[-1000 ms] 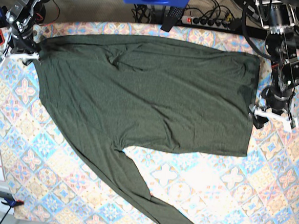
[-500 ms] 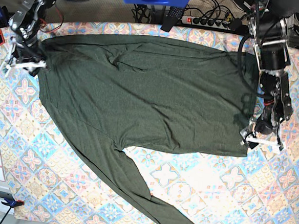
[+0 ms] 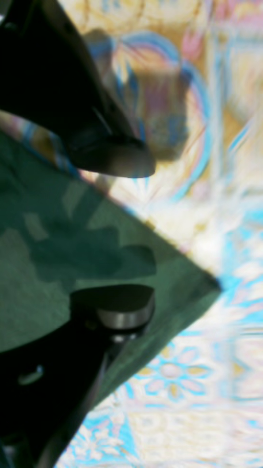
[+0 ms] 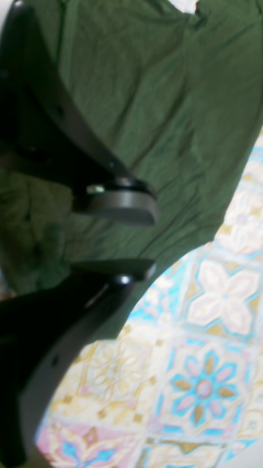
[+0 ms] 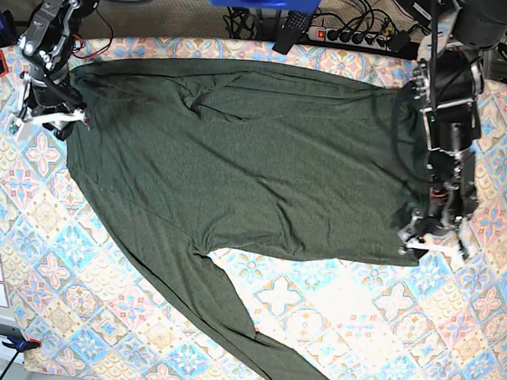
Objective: Fold the T-shirt properly
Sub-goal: 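Regrasp the shirt side edges with both grippers, then fold the shirt lengthwise with both grippers, bringing edges together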
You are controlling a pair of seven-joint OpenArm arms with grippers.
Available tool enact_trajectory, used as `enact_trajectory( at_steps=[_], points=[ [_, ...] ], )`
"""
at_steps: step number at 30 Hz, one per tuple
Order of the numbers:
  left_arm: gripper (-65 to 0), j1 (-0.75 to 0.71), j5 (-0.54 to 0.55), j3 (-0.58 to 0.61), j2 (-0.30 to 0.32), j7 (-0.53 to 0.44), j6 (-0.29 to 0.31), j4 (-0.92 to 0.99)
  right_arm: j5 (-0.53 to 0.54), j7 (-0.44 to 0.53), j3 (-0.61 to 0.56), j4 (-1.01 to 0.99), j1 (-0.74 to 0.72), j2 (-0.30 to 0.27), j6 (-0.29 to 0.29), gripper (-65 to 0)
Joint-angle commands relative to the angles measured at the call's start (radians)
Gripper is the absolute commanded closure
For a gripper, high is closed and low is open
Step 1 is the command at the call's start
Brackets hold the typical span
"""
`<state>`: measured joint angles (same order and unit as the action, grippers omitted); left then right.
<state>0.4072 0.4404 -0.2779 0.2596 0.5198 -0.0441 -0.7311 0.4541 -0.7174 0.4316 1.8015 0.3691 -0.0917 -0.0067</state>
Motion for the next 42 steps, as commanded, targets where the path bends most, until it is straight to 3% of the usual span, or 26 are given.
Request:
enact_trajectory(
  at_steps=[1,6,9,11,16,17,21,25,30,37,42],
  points=[
    [-44.8,0.029,-0.004,0.001,-0.007,0.006,0.010,0.000,0.007,0.023,0.005,0.022,-0.002,-0.013,0.003,-19.5],
    [-44.5,0.023,-0.038,0.001,-0.067,0.009,0.013,0.005,0.007,0.023,0.009,0.056,-0.002,-0.013,0.003,-19.4],
    [-39.4,0.020,-0.038,0.039,-0.084,0.012,0.013,0.005,0.007,0.023,0.013,0.062,-0.002,-0.013,0.003,-19.4],
    [-31.4,0.006,-0.027,0.105,-0.084,0.012,0.013,0.002,0.007,0.023,0.013,0.062,-0.002,-0.013,0.003,-19.4],
    [-2.3,-0.041,-0.025,0.187,-0.082,0.010,0.013,-0.066,0.007,0.023,0.013,0.062,0.000,-0.013,0.003,-19.4],
    [0.0,-0.055,-0.025,0.185,-0.082,0.010,0.013,-0.087,0.007,0.023,0.013,0.062,-0.002,-0.013,0.003,-19.4],
    [0.0,-0.116,-0.027,0.185,-0.078,0.010,0.013,-0.183,0.007,0.025,0.008,0.057,-0.006,-0.015,0.003,-19.3],
    [0.0,-0.189,-0.033,0.185,-0.067,0.010,0.013,-0.308,0.007,0.017,0.003,0.050,-0.104,-0.023,0.003,-19.5],
    [0.0,-0.275,-0.033,0.185,-0.052,0.010,0.011,-0.439,0.007,-0.109,-0.038,-0.021,-0.219,-0.093,0.004,-19.7],
    [0.0,-0.393,-0.033,0.184,-0.030,0.012,0.010,-0.618,0.005,-0.110,-0.161,-0.220,-0.342,-0.188,0.004,-29.4],
    [0.0,-0.460,-0.033,0.184,-0.024,0.012,0.010,-0.724,0.005,-0.103,-0.356,-0.386,-0.450,-0.276,0.004,-30.0]
  ],
)
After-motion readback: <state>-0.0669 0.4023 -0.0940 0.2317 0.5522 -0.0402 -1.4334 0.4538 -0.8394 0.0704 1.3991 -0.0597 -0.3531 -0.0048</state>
